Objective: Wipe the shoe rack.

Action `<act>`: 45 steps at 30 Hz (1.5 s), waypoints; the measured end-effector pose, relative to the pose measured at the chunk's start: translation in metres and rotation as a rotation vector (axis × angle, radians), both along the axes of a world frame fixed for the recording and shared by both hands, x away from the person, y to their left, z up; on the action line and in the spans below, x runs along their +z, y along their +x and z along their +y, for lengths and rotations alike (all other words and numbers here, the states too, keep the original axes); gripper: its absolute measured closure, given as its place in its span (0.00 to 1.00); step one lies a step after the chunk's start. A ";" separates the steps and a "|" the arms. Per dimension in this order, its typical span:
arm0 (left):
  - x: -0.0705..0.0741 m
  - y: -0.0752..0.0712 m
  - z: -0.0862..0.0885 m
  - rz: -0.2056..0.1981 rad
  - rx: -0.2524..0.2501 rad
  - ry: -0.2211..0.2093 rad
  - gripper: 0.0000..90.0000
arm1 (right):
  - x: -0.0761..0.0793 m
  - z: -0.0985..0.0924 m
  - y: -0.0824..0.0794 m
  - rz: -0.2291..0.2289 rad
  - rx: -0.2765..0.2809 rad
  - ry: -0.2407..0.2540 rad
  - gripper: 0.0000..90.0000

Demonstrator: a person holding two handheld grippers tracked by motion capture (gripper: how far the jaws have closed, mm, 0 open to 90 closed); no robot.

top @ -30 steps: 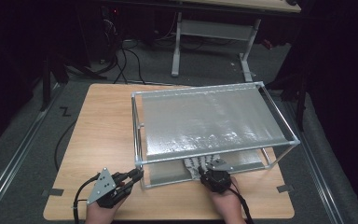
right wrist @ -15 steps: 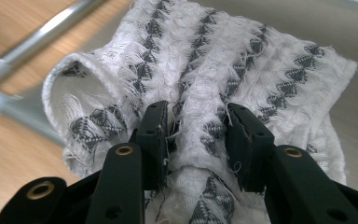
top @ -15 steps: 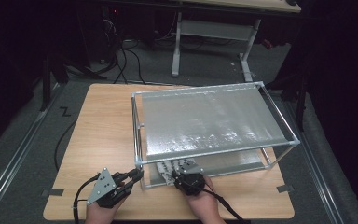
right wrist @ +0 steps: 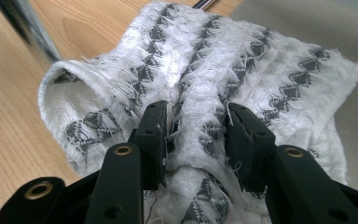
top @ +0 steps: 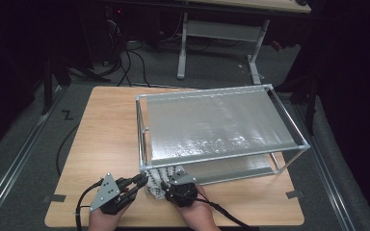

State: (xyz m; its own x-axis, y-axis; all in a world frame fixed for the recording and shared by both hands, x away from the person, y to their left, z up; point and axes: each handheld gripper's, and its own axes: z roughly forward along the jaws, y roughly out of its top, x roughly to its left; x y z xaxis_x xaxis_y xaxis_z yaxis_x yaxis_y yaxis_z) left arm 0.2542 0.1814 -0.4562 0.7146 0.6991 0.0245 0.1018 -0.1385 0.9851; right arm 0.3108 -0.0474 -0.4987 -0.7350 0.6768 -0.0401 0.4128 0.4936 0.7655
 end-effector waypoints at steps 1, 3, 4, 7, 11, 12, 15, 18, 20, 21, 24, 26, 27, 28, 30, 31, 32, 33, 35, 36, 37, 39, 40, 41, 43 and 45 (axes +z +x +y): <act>0.000 0.000 0.000 0.000 0.000 0.001 0.90 | 0.000 -0.001 0.000 -0.003 -0.004 -0.005 0.66; 0.000 0.000 0.000 0.001 0.000 0.001 0.90 | 0.000 -0.002 0.000 0.001 -0.023 -0.013 0.66; 0.000 0.000 0.000 0.001 0.001 0.001 0.90 | 0.000 -0.003 0.001 -0.006 -0.021 -0.016 0.66; 0.000 0.000 0.000 0.001 0.001 0.001 0.90 | 0.000 -0.008 0.003 0.000 -0.042 -0.022 0.66; 0.000 0.000 0.000 0.001 0.000 0.001 0.90 | -0.001 -0.015 0.008 -0.009 -0.058 -0.017 0.66; 0.000 0.000 0.000 0.001 0.000 0.001 0.90 | -0.001 -0.018 0.008 -0.003 -0.072 -0.020 0.66; 0.000 0.000 0.000 0.001 -0.001 0.002 0.90 | -0.002 -0.025 0.011 -0.007 -0.095 -0.023 0.66; 0.000 0.000 0.000 0.001 -0.001 0.001 0.90 | -0.003 -0.034 0.014 -0.008 -0.119 -0.020 0.65; 0.000 0.000 0.000 0.002 -0.001 0.001 0.90 | -0.003 -0.039 0.016 -0.005 -0.132 -0.021 0.65; 0.000 0.000 0.000 0.002 -0.001 0.001 0.90 | -0.003 -0.042 0.016 0.003 -0.143 -0.020 0.65; 0.000 0.000 0.000 0.002 -0.001 0.001 0.90 | -0.003 -0.051 0.020 -0.001 -0.172 -0.027 0.65; 0.000 0.000 0.000 0.002 -0.001 0.000 0.90 | -0.003 -0.056 0.022 0.006 -0.189 -0.022 0.65; 0.000 0.000 0.000 0.002 -0.001 0.000 0.90 | -0.003 -0.060 0.023 0.002 -0.195 -0.026 0.65; 0.000 0.000 0.000 0.002 -0.001 0.000 0.90 | -0.003 -0.064 0.025 -0.010 -0.195 -0.036 0.65; 0.000 0.000 0.000 0.002 -0.001 0.000 0.90 | -0.003 -0.070 0.026 -0.001 -0.216 -0.032 0.65; 0.000 0.000 0.000 0.002 -0.002 0.000 0.90 | -0.003 -0.074 0.028 -0.005 -0.222 -0.033 0.65; 0.000 0.000 0.000 0.002 -0.002 -0.001 0.90 | -0.003 -0.076 0.028 0.001 -0.237 -0.034 0.65; 0.000 0.000 0.000 0.002 -0.001 0.000 0.90 | -0.003 -0.080 0.029 -0.007 -0.237 -0.039 0.65; 0.000 0.000 0.000 0.002 -0.001 0.000 0.90 | -0.003 -0.088 0.030 0.006 -0.265 -0.036 0.65; 0.000 0.000 0.000 0.002 -0.001 0.000 0.90 | -0.002 -0.092 0.031 0.002 -0.271 -0.043 0.65; -0.001 -0.002 -0.003 0.027 -0.005 -0.047 0.90 | -0.002 -0.098 0.032 0.007 -0.285 -0.037 0.65; 0.000 0.000 0.000 0.002 -0.001 0.000 0.90 | -0.002 -0.108 0.034 0.003 -0.305 -0.039 0.65; 0.000 0.000 0.000 0.003 -0.001 0.000 0.90 | -0.002 -0.115 0.035 0.004 -0.320 -0.044 0.65; 0.000 0.000 0.000 0.003 -0.001 -0.001 0.90 | -0.002 -0.122 0.036 0.000 -0.336 -0.051 0.65; 0.000 0.000 0.000 0.003 0.000 -0.001 0.90 | -0.002 -0.135 0.038 0.006 -0.365 -0.037 0.65; 0.000 0.000 0.000 0.004 0.000 -0.001 0.90 | -0.001 -0.148 0.039 0.004 -0.389 -0.034 0.65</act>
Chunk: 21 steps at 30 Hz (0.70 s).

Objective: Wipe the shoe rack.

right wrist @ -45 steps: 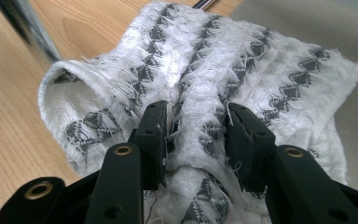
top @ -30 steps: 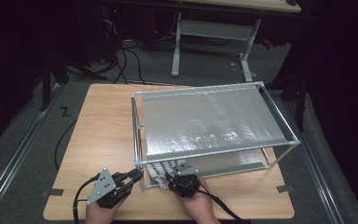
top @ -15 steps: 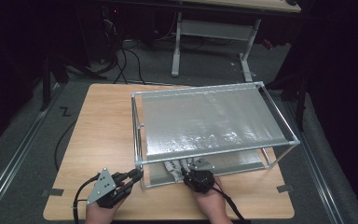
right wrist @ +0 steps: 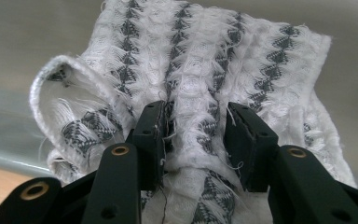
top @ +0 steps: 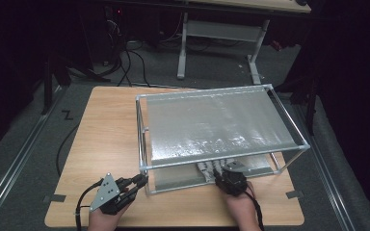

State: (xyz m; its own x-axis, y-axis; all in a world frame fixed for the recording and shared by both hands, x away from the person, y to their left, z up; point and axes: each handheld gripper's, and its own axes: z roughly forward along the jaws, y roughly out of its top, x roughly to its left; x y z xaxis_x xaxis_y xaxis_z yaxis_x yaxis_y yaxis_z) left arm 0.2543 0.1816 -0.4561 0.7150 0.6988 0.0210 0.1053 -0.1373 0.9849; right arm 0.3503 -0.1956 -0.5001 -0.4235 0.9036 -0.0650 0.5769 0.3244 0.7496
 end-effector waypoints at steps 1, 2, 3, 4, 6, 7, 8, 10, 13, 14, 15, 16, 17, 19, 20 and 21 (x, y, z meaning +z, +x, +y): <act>0.000 0.000 0.000 0.000 0.000 0.000 0.90 | 0.000 -0.007 0.001 -0.001 -0.022 -0.001 0.65; -0.001 -0.001 -0.005 0.010 0.007 -0.074 0.90 | 0.000 -0.013 0.002 -0.002 -0.032 0.002 0.65; -0.001 -0.001 -0.008 0.014 0.011 -0.108 0.90 | 0.000 -0.017 0.002 -0.002 -0.041 0.004 0.65; -0.002 -0.001 -0.008 0.014 0.011 -0.110 0.90 | 0.000 -0.023 0.003 -0.003 -0.053 0.005 0.65; -0.001 -0.001 -0.008 0.015 0.011 -0.108 0.90 | 0.001 -0.033 0.003 -0.005 -0.076 0.005 0.64; -0.001 -0.001 -0.008 0.014 0.011 -0.112 0.90 | 0.001 -0.038 0.004 -0.010 -0.084 0.000 0.64; -0.001 -0.001 -0.008 0.014 0.011 -0.109 0.90 | 0.001 -0.042 0.004 -0.009 -0.095 -0.001 0.64; -0.001 -0.001 -0.007 0.012 0.011 -0.103 0.90 | 0.001 -0.051 0.005 -0.008 -0.117 0.005 0.64; -0.001 -0.001 -0.007 0.011 0.012 -0.104 0.90 | 0.002 -0.062 0.005 -0.013 -0.140 0.002 0.64; -0.001 -0.001 -0.007 0.011 0.012 -0.098 0.90 | 0.002 -0.066 0.005 -0.009 -0.154 0.003 0.64; -0.001 -0.001 -0.006 0.010 0.011 -0.091 0.90 | 0.002 -0.070 0.005 -0.010 -0.159 0.004 0.64; -0.001 -0.001 -0.005 0.009 0.009 -0.080 0.90 | 0.002 -0.073 0.006 -0.015 -0.162 0.003 0.64; 0.000 0.000 0.000 0.002 0.000 -0.002 0.90 | 0.003 -0.077 0.006 -0.017 -0.171 -0.001 0.64; 0.000 0.000 0.000 0.002 0.000 -0.002 0.90 | 0.003 -0.084 0.006 -0.018 -0.191 0.001 0.64; 0.000 0.000 0.000 0.002 0.000 -0.002 0.90 | 0.003 -0.087 0.006 -0.021 -0.198 -0.004 0.64; 0.000 0.000 0.000 0.002 0.000 -0.002 0.90 | 0.003 -0.091 0.006 -0.026 -0.206 -0.006 0.64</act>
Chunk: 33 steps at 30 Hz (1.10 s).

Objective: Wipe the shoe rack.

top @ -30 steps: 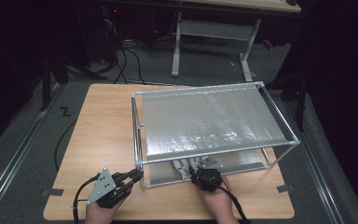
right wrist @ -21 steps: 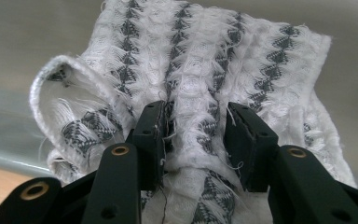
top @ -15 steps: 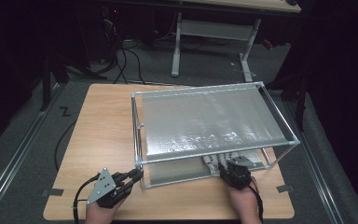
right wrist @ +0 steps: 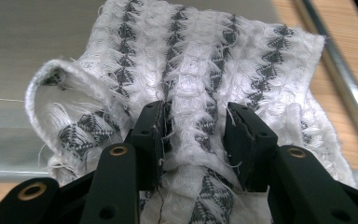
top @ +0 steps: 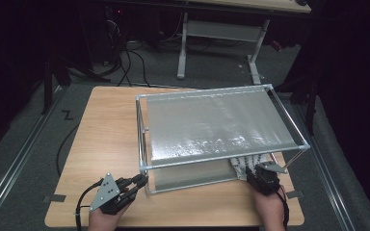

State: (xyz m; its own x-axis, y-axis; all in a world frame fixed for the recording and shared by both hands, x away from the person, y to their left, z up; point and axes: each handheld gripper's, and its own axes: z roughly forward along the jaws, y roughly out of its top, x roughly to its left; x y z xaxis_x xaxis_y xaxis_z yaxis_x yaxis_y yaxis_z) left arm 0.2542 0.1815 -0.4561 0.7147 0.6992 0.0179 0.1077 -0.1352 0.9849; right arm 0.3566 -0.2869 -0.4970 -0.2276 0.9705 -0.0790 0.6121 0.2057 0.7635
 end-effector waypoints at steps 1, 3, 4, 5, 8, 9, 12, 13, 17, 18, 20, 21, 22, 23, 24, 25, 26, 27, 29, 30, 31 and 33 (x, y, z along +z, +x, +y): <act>0.000 0.000 0.000 0.000 0.000 0.000 0.90 | 0.000 -0.002 0.000 0.000 -0.010 -0.003 0.64; 0.000 0.000 0.000 0.000 0.000 0.001 0.90 | 0.000 -0.009 0.000 -0.009 -0.028 -0.015 0.64; 0.000 0.000 0.000 0.000 0.000 0.000 0.90 | 0.000 -0.012 0.000 -0.010 -0.037 -0.016 0.65; 0.000 0.000 0.000 0.000 0.000 0.000 0.90 | 0.000 -0.015 0.000 -0.010 -0.046 -0.013 0.65; 0.000 0.000 0.000 0.001 0.000 0.001 0.90 | 0.001 -0.021 0.000 -0.016 -0.069 -0.026 0.65; 0.000 0.000 0.000 0.001 0.000 0.001 0.90 | 0.001 -0.023 0.000 -0.015 -0.082 -0.024 0.65; 0.000 0.000 0.000 0.001 0.000 0.001 0.90 | 0.000 -0.027 0.001 -0.023 -0.102 -0.029 0.66; 0.000 0.000 0.000 0.001 0.000 0.001 0.90 | 0.000 -0.029 0.001 -0.025 -0.108 -0.030 0.66; 0.000 0.000 0.000 0.002 0.001 0.001 0.90 | -0.001 -0.033 0.003 -0.037 -0.130 -0.029 0.68; 0.000 0.000 0.000 0.002 0.002 0.002 0.90 | -0.001 -0.034 0.003 -0.035 -0.145 -0.022 0.69; 0.000 0.000 0.000 0.002 0.001 0.002 0.90 | -0.002 -0.036 0.004 -0.035 -0.144 -0.019 0.69; 0.000 0.000 0.000 0.003 0.001 0.001 0.90 | -0.002 -0.035 0.004 -0.032 -0.144 -0.008 0.70; 0.000 0.000 0.000 0.003 0.001 0.001 0.90 | -0.002 -0.035 0.004 -0.028 -0.144 0.000 0.69; 0.000 0.000 0.000 0.003 0.001 0.000 0.90 | -0.002 -0.034 0.004 -0.025 -0.141 0.008 0.69; 0.000 0.000 0.000 0.004 0.000 0.001 0.90 | -0.002 -0.033 0.004 -0.022 -0.141 0.014 0.69; 0.000 0.000 0.000 0.004 0.000 0.001 0.90 | -0.002 -0.032 0.004 -0.023 -0.127 0.017 0.69; 0.000 0.000 0.000 0.004 0.001 0.000 0.90 | -0.002 -0.029 0.004 -0.020 -0.115 0.021 0.69; 0.000 0.000 0.000 0.005 0.001 0.000 0.90 | -0.002 -0.026 0.003 -0.015 -0.104 0.026 0.69; 0.000 0.000 0.000 0.007 0.000 -0.002 0.90 | -0.002 -0.017 0.002 -0.007 -0.077 0.038 0.69; 0.000 0.000 0.000 0.007 0.000 -0.002 0.90 | -0.002 -0.015 0.002 -0.013 -0.053 0.028 0.69; 0.000 0.000 0.000 0.007 0.001 -0.002 0.90 | -0.003 -0.008 0.001 -0.010 -0.034 0.030 0.69; 0.001 0.000 0.000 0.007 0.001 -0.001 0.90 | -0.003 0.004 -0.001 -0.003 -0.004 0.039 0.70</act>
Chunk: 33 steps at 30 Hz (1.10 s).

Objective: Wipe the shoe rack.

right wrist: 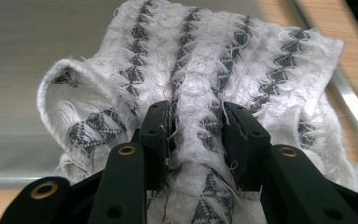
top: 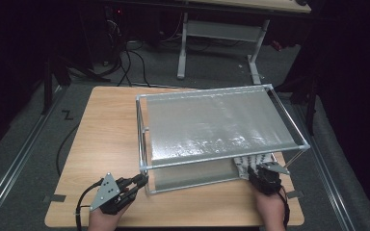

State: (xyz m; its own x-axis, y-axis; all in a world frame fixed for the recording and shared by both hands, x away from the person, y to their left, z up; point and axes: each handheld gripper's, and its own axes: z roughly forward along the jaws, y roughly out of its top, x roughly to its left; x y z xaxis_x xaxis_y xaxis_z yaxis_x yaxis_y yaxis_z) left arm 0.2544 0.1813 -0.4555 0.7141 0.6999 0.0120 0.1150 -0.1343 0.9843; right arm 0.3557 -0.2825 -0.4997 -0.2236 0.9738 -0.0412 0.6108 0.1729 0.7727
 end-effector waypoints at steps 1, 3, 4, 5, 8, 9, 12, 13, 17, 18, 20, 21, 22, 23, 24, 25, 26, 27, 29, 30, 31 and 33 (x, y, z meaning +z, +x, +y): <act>-0.001 -0.001 -0.004 0.007 0.007 -0.063 0.90 | 0.000 0.004 0.000 -0.001 0.024 -0.008 0.70; -0.001 -0.001 -0.008 0.012 0.013 -0.112 0.90 | 0.000 0.018 -0.002 0.006 0.051 -0.005 0.70; -0.001 -0.001 -0.008 0.013 0.013 -0.110 0.90 | -0.001 0.025 -0.003 0.008 0.064 0.004 0.70; -0.001 -0.001 -0.007 0.013 0.011 -0.098 0.90 | -0.001 0.031 -0.003 0.007 0.078 0.000 0.70; -0.001 -0.001 -0.006 0.014 0.009 -0.084 0.90 | -0.001 0.050 -0.005 0.013 0.123 -0.005 0.70; 0.000 0.000 0.000 0.002 0.000 0.002 0.90 | -0.002 0.057 -0.006 0.017 0.139 -0.002 0.70; -0.001 -0.002 -0.008 0.021 0.008 -0.104 0.90 | -0.002 0.077 -0.007 0.021 0.191 -0.010 0.71; -0.001 -0.002 -0.007 0.021 0.007 -0.095 0.90 | -0.002 0.084 -0.008 0.022 0.206 -0.012 0.71; 0.000 0.000 0.000 0.002 0.000 0.002 0.90 | -0.002 0.108 -0.012 0.030 0.261 -0.012 0.71; 0.000 0.000 0.000 0.002 0.000 0.000 0.90 | -0.002 0.114 -0.013 0.031 0.273 -0.014 0.71; -0.001 -0.002 -0.007 0.030 0.002 -0.090 0.90 | -0.001 0.127 -0.015 0.040 0.297 -0.010 0.71; -0.001 -0.002 -0.005 0.036 -0.003 -0.070 0.90 | -0.002 0.134 -0.016 0.035 0.316 -0.013 0.71; 0.000 -0.001 -0.002 0.015 -0.002 -0.019 0.90 | -0.002 0.140 -0.017 0.034 0.326 -0.015 0.71; 0.000 0.000 -0.001 0.011 -0.003 -0.008 0.90 | -0.002 0.146 -0.018 0.028 0.344 -0.022 0.71; 0.000 0.000 0.000 0.011 -0.003 -0.006 0.90 | -0.002 0.154 -0.019 0.031 0.363 -0.021 0.71; 0.000 0.000 0.000 0.010 -0.004 -0.006 0.90 | -0.002 0.158 -0.019 0.029 0.380 -0.024 0.71; 0.000 0.000 0.000 0.010 -0.005 -0.006 0.90 | -0.002 0.164 -0.019 0.030 0.393 -0.021 0.71; 0.000 0.000 0.000 0.010 -0.005 -0.006 0.90 | -0.002 0.169 -0.020 0.031 0.407 -0.022 0.71; 0.000 0.000 0.000 0.010 -0.006 -0.006 0.90 | -0.002 0.182 -0.021 0.045 0.420 -0.013 0.71; 0.000 0.000 0.000 0.010 -0.006 -0.005 0.90 | -0.002 0.187 -0.022 0.042 0.433 -0.017 0.70; 0.000 0.000 0.000 0.010 -0.006 -0.004 0.90 | -0.002 0.191 -0.022 0.040 0.450 -0.015 0.70; 0.000 0.001 0.000 0.003 -0.004 -0.003 0.90 | -0.003 0.200 -0.026 0.033 0.471 0.001 0.70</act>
State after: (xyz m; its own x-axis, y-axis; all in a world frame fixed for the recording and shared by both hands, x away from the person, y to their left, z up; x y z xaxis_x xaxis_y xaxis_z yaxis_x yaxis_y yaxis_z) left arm 0.2549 0.1816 -0.4555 0.7169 0.6972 0.0075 0.1179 -0.1319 0.9842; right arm 0.3301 -0.0822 -0.5022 -0.6424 0.7659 -0.0256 0.4904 0.4365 0.7543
